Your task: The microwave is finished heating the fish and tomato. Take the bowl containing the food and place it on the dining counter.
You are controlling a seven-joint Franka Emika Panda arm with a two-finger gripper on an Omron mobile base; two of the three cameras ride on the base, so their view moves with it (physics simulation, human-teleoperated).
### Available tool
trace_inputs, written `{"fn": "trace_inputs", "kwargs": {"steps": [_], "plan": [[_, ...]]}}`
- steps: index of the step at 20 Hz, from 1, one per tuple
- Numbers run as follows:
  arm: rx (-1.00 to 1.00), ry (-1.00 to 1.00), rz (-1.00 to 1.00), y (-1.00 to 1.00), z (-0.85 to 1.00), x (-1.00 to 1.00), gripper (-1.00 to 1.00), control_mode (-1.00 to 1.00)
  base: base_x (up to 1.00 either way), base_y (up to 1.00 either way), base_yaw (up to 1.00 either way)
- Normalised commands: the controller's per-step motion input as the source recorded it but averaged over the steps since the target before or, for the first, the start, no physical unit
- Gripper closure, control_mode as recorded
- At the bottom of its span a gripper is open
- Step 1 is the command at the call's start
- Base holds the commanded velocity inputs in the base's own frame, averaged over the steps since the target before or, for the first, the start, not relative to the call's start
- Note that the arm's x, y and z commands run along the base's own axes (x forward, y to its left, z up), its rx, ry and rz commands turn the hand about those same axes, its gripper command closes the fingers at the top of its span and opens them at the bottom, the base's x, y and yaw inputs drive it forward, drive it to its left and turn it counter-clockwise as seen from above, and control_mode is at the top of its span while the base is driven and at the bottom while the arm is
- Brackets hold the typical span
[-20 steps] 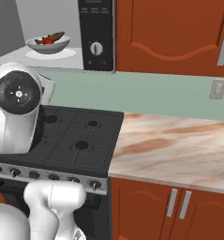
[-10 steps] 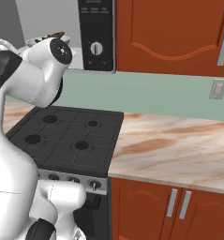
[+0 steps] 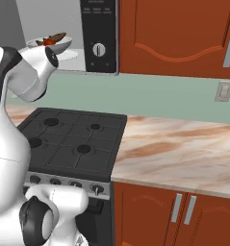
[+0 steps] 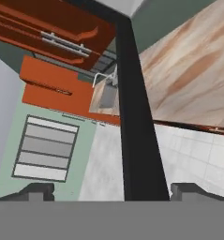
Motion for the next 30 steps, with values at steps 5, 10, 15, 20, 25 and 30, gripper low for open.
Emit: {"fn": "trace_inputs", "kwargs": {"steps": [5,10,15,20,25,30], "plan": [[0.0,0.04,0.23,1.0,-0.01,-0.53,-1.0,-1.0,0.0,0.0,0.0],[-0.02,-0.01,-0.03,1.0,-0.07,-0.32,-1.0,-1.0,0.0,0.0,0.0],[-0.02,0.02,-0.08,0.28,0.0,0.07,-1.0,-1.0,0.0,0.0,0.0],[0.01,-0.01,-0.09,-0.99,0.23,0.36,-1.0,-1.0,0.0,0.0,0.0],[0.0,-0.01,-0.24,-1.0,0.39,0.31,-1.0,-1.0,0.0,0.0,0.0],[0.0,0.01,-0.27,-1.0,0.39,0.5,-1.0,-1.0,0.0,0.0,0.0]]}}
